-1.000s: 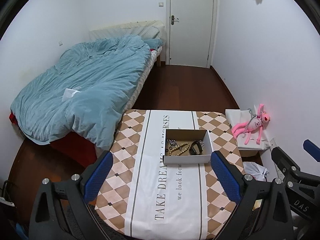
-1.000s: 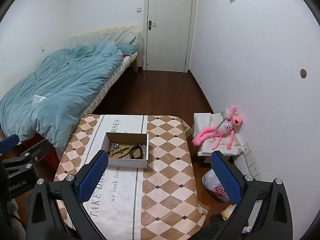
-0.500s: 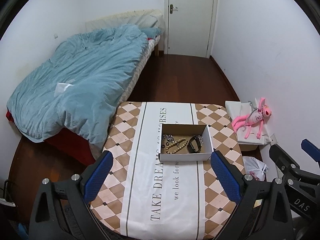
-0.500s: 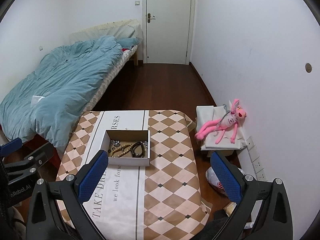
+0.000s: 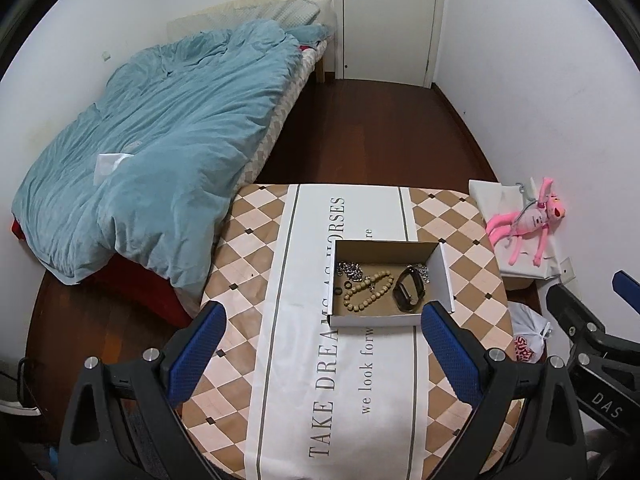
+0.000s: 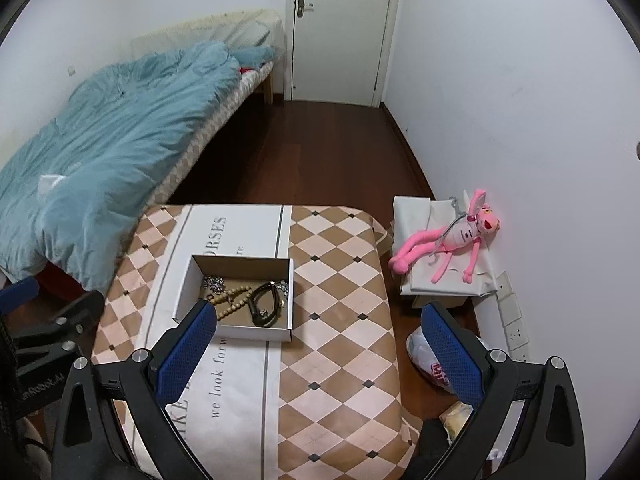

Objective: Organize jewelry

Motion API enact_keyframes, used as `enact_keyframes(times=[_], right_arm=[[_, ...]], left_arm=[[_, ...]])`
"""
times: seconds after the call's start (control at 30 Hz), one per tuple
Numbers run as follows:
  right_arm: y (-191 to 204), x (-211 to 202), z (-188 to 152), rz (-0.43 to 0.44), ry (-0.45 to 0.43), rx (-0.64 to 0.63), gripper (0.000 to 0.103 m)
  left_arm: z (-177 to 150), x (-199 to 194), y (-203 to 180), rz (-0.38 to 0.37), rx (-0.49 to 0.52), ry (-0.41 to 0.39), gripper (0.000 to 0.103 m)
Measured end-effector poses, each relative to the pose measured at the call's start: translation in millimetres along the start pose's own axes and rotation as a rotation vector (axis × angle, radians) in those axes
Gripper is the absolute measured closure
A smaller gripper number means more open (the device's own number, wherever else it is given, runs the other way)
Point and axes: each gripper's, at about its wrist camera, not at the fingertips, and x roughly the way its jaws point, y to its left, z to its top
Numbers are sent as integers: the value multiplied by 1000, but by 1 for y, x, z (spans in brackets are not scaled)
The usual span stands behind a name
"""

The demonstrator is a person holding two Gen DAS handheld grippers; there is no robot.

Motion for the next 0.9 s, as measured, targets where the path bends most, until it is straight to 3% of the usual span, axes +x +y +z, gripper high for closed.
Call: enact_keyframes(times=[0.33,0.9], right_arm=[[-1,28,0,7,64,10,0],[-3,29,-2,16,85,8,0]], left_arm=[[3,13,-3,3,2,25,3],[-1,21,-3,-8,1,46,3]])
